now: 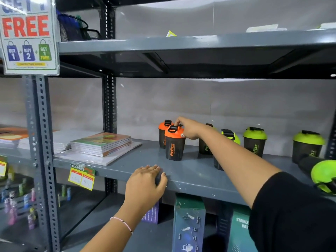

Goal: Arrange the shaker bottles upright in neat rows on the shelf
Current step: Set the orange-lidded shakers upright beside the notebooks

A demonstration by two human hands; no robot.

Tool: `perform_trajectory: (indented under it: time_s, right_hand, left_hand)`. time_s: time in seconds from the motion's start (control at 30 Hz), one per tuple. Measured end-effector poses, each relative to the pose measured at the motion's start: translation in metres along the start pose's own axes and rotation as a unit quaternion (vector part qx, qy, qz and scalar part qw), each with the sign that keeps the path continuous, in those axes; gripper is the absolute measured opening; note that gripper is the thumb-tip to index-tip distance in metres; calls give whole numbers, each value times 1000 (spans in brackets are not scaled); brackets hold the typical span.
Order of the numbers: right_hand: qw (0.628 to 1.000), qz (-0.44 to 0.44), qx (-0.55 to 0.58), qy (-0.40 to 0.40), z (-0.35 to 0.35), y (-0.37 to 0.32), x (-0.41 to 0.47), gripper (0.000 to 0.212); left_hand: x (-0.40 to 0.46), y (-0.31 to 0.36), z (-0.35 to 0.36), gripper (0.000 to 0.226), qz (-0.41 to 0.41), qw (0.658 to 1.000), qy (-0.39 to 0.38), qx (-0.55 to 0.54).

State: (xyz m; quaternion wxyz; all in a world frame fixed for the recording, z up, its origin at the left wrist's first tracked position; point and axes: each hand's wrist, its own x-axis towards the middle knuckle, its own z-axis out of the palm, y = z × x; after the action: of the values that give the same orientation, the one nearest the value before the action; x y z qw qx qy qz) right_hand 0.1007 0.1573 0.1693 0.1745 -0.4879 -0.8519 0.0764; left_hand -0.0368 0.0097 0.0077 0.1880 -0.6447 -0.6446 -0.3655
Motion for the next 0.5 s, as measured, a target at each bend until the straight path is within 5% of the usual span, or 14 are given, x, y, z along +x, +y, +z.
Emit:
perform_trajectory:
  time_s: [0.13,0.27,0.4,0.5]
  right_hand:
    - [1000,-19,9,7,-7,-4,-26,77]
    - [963,-86,156,201,-16,13,-90,70]
    - [822,-4,307,479,-10,60,-152,53]
    - [696,178,275,639,-13,128,-187,71]
  left_hand:
    - [-1,-3,1,33,14,1000,9,-16]
    - [1,2,9,36,-11,998,-2,-64]
    - [-6,27,17,63,-1,991,-9,-137]
    - [-7,88,29,62,85,981,-16,-171]
